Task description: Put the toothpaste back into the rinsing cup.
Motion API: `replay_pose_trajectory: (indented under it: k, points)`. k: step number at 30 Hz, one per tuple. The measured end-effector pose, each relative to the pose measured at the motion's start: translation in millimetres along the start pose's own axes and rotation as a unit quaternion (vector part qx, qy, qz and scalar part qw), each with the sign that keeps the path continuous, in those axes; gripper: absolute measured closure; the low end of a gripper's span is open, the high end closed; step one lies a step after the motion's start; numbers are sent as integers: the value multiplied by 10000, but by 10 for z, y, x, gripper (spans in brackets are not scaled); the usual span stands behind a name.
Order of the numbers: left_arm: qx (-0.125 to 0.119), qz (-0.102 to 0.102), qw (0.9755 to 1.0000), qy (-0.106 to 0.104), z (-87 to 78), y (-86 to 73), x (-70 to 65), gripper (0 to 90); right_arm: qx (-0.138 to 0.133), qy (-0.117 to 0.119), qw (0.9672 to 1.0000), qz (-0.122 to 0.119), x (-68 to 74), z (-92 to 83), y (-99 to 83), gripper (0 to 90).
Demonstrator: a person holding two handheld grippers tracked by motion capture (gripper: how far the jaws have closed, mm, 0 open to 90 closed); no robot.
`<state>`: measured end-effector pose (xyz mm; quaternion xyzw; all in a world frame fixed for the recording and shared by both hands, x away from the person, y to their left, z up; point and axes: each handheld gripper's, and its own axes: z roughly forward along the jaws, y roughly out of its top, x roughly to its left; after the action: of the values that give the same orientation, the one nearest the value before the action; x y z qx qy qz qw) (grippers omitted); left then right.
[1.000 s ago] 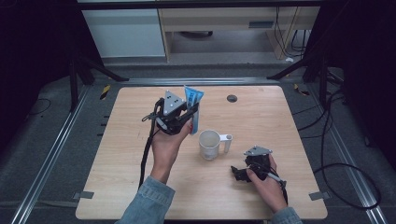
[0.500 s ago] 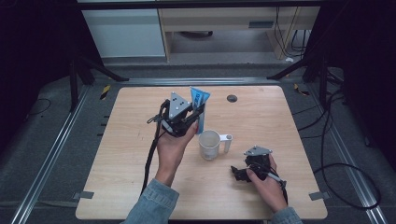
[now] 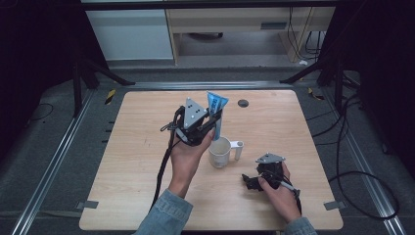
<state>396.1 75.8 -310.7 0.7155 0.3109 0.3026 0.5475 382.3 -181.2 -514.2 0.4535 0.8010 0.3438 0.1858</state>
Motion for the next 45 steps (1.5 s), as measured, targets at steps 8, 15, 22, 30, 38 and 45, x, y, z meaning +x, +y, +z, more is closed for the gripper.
replay_pose_trajectory:
  k: [8, 15, 22, 30, 38, 45]
  points:
    - [-72, -79, 9999, -72, 37, -28, -66, 725, -6, 1, 10000, 11, 2, 1, -1, 4]
    - [35, -131, 9998, -124, 109, -118, -127, 725, -6, 1, 10000, -2, 0, 1, 0, 4]
    - [39, -215, 9997, -129, 171, -230, -159, 725, -1, -1, 10000, 8, 1, 0, 0, 4]
    - [189, -161, 9996, -160, 223, -338, -145, 724, 0, 0, 10000, 9, 1, 0, 0, 4]
    - [291, -213, 9993, -139, 264, -448, -131, 724, 0, -1, 10000, 7, 1, 0, 0, 4]
    - [381, -216, 9990, -114, 287, -508, -105, 724, -1, -1, 10000, 6, 1, 0, 0, 4]
